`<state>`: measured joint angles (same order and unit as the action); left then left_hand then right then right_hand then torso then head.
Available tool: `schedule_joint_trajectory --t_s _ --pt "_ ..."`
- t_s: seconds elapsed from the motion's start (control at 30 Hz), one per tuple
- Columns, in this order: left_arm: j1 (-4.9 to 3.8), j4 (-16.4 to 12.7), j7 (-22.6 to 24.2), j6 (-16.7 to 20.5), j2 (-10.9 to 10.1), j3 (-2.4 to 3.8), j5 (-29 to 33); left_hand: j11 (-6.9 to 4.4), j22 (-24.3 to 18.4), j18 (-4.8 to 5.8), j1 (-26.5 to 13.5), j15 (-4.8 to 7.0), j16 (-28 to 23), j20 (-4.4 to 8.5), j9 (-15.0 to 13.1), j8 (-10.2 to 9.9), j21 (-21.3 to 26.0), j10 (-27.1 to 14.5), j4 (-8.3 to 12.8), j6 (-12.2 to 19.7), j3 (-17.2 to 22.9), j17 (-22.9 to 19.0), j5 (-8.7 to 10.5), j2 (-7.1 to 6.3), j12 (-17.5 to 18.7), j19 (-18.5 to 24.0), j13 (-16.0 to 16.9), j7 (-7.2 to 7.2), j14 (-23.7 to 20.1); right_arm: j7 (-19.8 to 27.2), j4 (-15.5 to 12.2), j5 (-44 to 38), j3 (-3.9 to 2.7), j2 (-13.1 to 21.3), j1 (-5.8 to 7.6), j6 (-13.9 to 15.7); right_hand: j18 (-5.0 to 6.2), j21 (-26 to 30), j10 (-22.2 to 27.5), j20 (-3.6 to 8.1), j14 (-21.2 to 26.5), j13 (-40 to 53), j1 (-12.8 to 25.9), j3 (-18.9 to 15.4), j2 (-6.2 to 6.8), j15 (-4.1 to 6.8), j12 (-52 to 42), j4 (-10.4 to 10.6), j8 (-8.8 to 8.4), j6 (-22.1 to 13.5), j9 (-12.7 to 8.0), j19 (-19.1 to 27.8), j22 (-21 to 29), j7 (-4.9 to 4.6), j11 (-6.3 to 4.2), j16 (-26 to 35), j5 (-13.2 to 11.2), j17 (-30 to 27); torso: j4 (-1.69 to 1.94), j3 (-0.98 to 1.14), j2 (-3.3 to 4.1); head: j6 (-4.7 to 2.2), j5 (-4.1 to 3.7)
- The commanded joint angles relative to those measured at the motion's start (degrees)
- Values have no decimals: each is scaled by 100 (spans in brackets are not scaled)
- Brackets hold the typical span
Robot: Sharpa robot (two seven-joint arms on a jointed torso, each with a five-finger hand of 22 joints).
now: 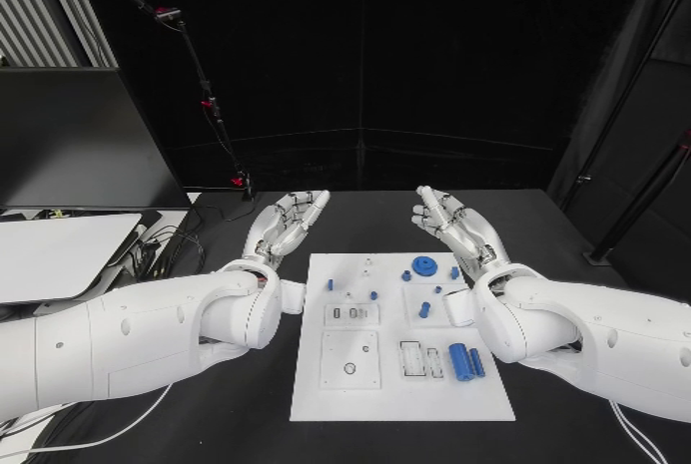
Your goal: Assemble the parts on the task board
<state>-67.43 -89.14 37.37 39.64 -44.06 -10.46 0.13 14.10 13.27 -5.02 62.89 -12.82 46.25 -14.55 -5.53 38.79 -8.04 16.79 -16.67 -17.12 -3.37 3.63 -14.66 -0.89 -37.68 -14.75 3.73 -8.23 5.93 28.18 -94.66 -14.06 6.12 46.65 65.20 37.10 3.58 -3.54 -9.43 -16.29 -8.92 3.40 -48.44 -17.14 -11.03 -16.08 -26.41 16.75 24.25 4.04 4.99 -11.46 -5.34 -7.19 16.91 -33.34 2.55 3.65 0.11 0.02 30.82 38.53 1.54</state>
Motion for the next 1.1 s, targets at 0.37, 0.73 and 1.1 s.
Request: schedule_joint_trajectory --t_s 0.37,0.73,1.1 --pt "-211 197 2240 -601 190 -240 -119 32 33 -52 45 -53 38 -30 7 45 -38 49 -23 -28 -16 7 -18 -2 -47 -46 5 -838 6 -9 -38 -794 44 97 58 -491 63 -23 4 -26 -4 6 -54 -25 -2 -24 -25 -3 21 23 4 2 -7 -997 24 -27 20 6 3 15 63 158 25" --pt "-211 175 2275 -601 162 -240 -119 37 46 -52 43 -59 38 -36 10 47 -47 52 -23 -26 -19 7 -18 -5 -50 -60 5 -840 6 -76 -86 -824 40 226 61 -545 58 -31 -14 -26 -12 16 -103 -34 11 -30 -83 -13 22 20 -3 -9 -13 -993 26 -43 20 6 31 65 277 206 100" --pt "-210 244 2282 -640 180 -239 -119 38 51 -52 44 -61 39 -39 11 49 -52 54 -23 -27 -19 7 -18 -4 -52 -66 5 -841 7 -193 -25 -936 33 350 69 -687 54 -34 -81 -23 -40 35 -149 -36 -50 -30 -187 -4 44 18 -9 0 -11 -988 27 -89 18 9 44 68 563 255 66"
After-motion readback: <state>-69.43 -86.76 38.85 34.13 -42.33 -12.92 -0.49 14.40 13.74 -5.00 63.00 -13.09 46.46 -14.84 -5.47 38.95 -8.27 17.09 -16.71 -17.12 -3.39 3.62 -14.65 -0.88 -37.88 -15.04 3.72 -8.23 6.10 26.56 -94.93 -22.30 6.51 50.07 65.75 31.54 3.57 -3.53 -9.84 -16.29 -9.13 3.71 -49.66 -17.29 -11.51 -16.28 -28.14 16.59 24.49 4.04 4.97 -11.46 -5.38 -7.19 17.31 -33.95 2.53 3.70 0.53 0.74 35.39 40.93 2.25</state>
